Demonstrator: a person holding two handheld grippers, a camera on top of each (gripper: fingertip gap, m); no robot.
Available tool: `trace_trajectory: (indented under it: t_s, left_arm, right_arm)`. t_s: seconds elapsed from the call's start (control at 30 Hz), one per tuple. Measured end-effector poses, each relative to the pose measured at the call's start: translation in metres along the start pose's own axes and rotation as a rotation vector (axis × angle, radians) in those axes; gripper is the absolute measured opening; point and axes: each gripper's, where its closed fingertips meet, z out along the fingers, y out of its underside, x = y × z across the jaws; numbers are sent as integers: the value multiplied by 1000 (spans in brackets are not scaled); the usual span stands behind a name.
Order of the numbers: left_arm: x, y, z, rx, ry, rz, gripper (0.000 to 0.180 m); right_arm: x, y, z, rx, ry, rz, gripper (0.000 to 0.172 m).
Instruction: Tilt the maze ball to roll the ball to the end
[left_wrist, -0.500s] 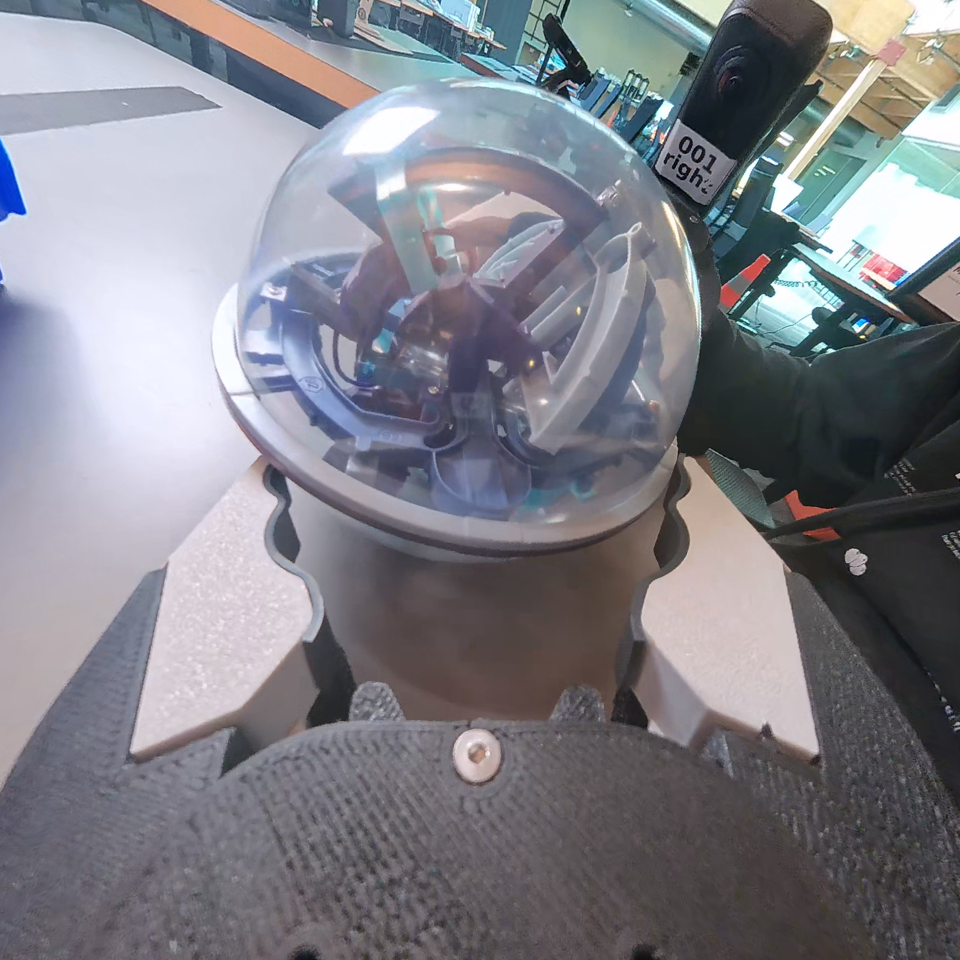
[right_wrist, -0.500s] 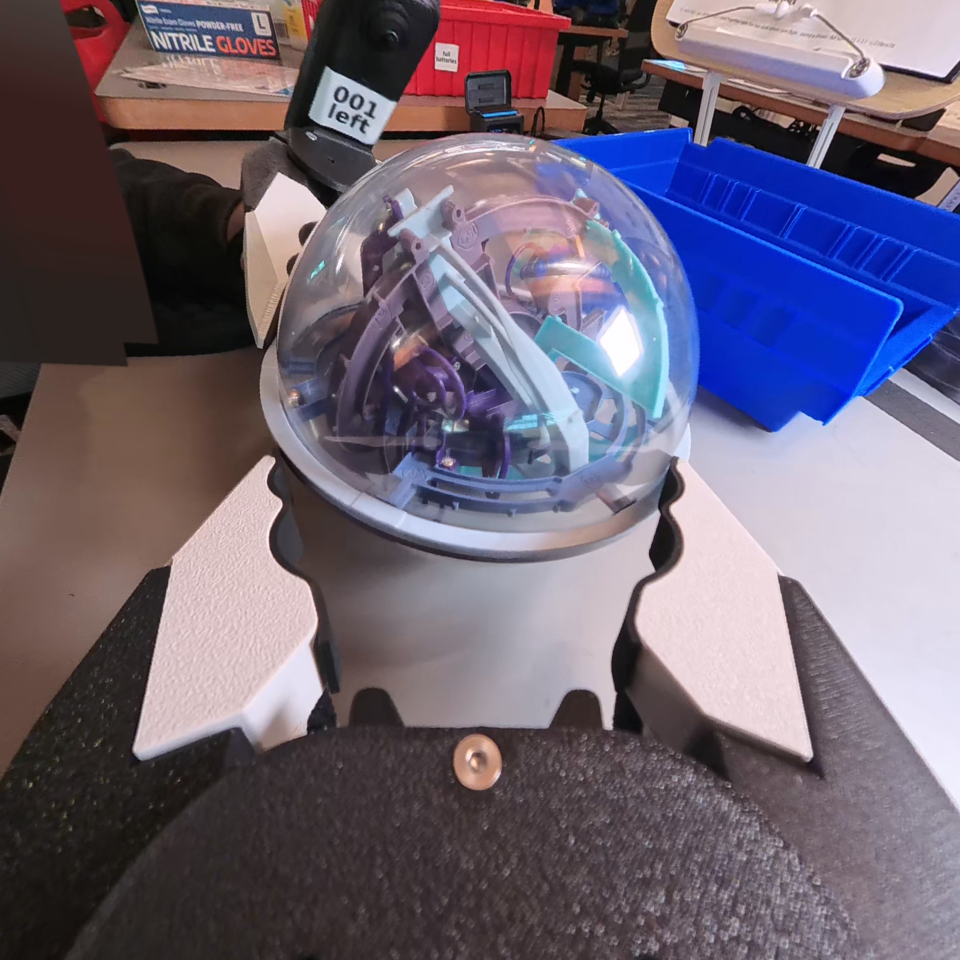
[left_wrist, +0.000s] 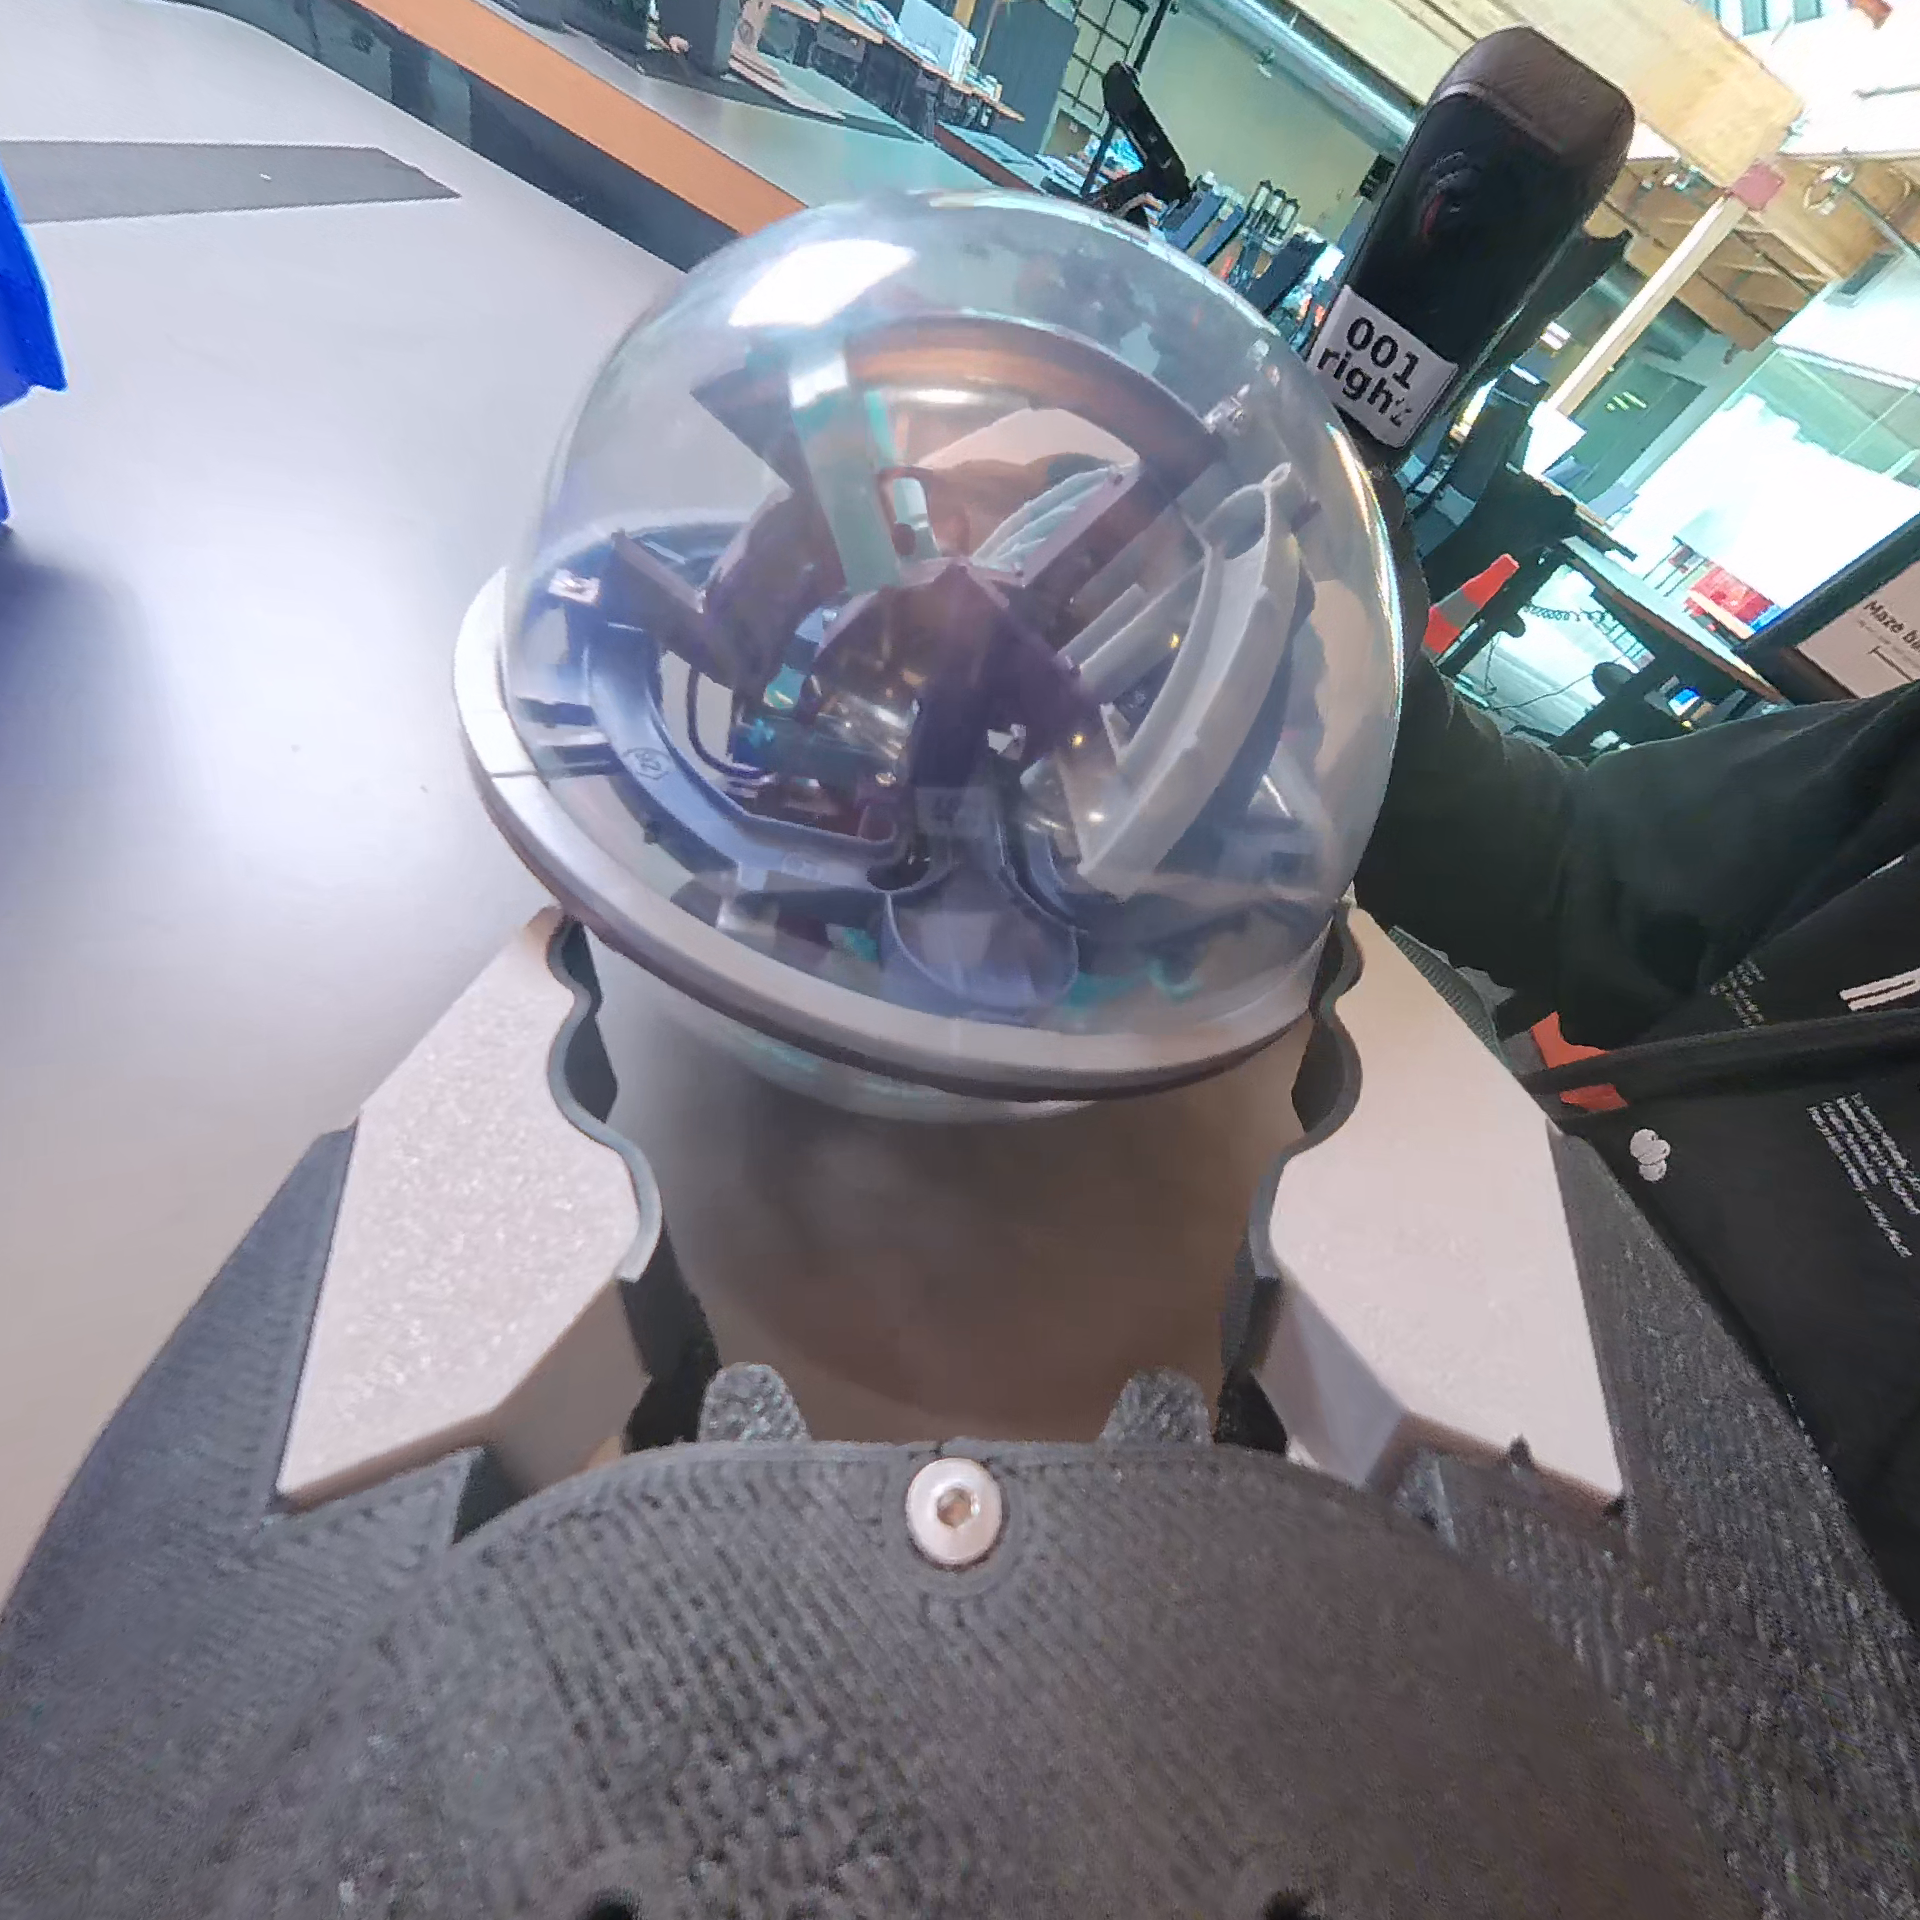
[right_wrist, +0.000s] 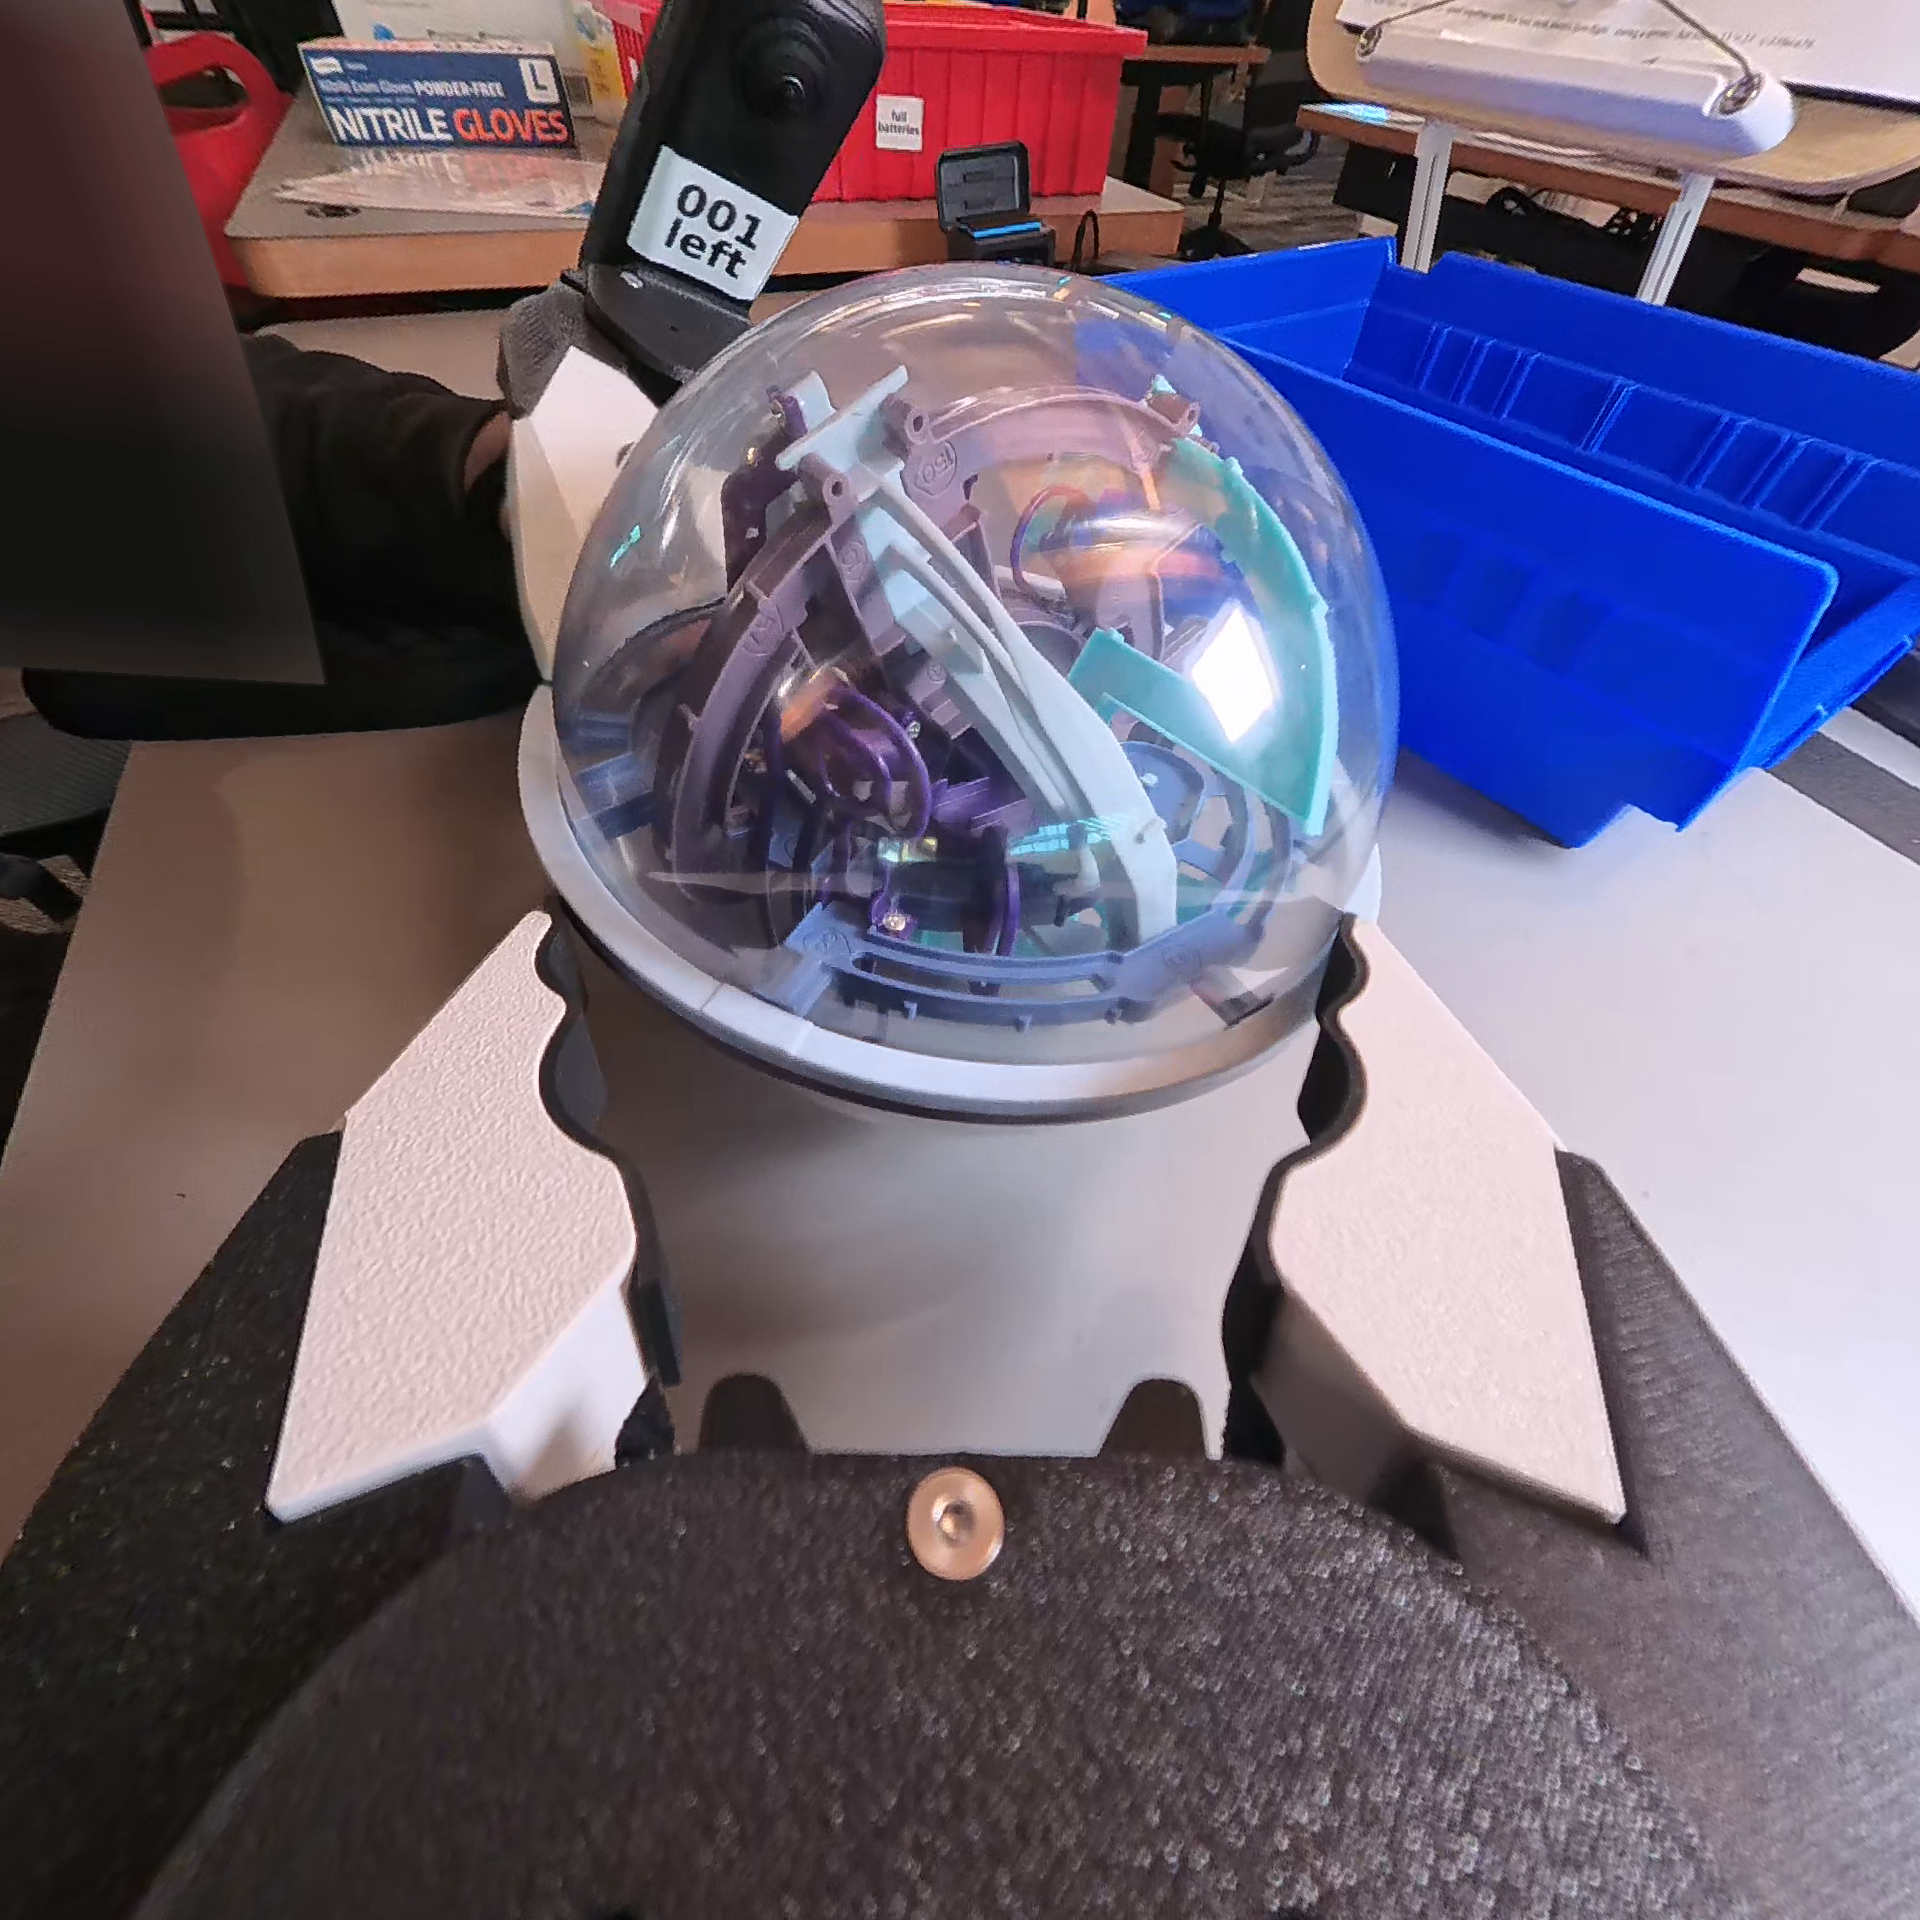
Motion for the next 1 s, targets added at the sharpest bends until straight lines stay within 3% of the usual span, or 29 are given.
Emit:
trace_trajectory:
  t_s: [0.53,0.8,1.0]
  left_arm:
    - [-2,-6,-3,29,-28,63,132]
    - [0,-11,-7,27,-122,343,132]
    - [2,-11,-11,9,-115,508,132]
  right_arm:
    - [1,6,3,-38,13,-8,136]
    - [0,7,3,-48,7,-8,134]
    - [-5,-10,-11,61,-193,140,136]
